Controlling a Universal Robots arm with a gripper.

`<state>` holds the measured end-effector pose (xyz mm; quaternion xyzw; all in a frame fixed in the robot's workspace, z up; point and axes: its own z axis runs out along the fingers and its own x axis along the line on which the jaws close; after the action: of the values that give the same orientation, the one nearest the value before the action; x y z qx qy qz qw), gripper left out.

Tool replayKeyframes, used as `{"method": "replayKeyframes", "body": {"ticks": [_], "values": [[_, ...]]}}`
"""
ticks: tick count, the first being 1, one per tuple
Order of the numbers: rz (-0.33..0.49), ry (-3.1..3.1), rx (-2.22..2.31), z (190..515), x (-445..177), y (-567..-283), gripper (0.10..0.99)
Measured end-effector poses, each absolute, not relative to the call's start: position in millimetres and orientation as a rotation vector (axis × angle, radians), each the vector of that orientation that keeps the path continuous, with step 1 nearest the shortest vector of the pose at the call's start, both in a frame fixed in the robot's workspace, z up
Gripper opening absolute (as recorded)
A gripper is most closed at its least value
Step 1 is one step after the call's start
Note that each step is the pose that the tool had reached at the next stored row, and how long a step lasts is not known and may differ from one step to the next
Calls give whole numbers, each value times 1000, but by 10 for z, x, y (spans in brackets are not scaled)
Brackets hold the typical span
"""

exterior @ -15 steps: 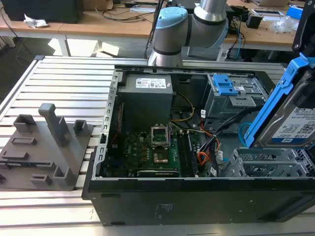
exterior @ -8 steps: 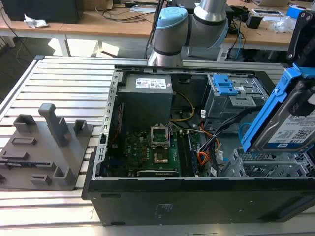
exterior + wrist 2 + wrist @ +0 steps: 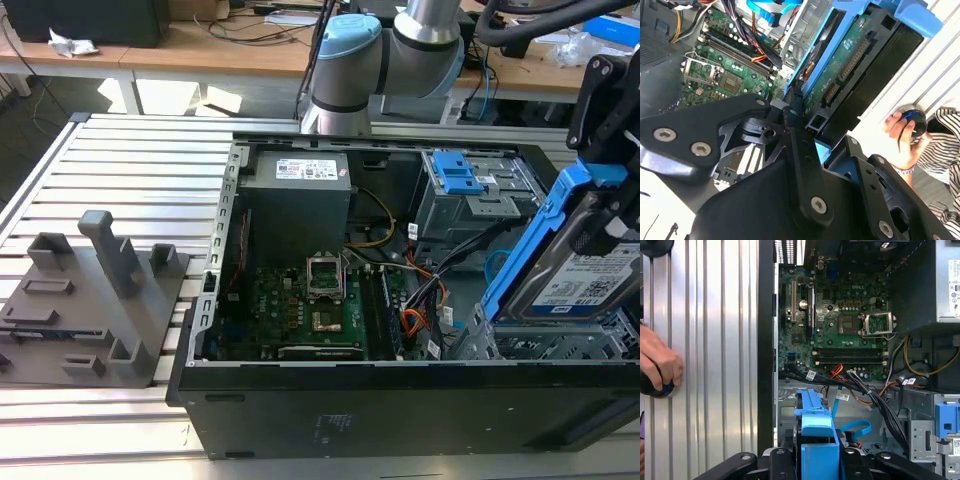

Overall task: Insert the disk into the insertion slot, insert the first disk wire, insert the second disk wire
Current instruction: 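Insert the disk into the insertion slot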

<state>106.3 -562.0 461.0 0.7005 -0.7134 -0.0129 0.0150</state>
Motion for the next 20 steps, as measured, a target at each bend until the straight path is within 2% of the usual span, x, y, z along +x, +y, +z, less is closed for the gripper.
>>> {"method": "replayKeyframes", "body": {"ticks": [8, 20], "values": [[-40, -2220, 2180, 4601, 1103, -5439, 361], [-42, -2219, 2179, 4414, 1253, -5425, 361]]}}
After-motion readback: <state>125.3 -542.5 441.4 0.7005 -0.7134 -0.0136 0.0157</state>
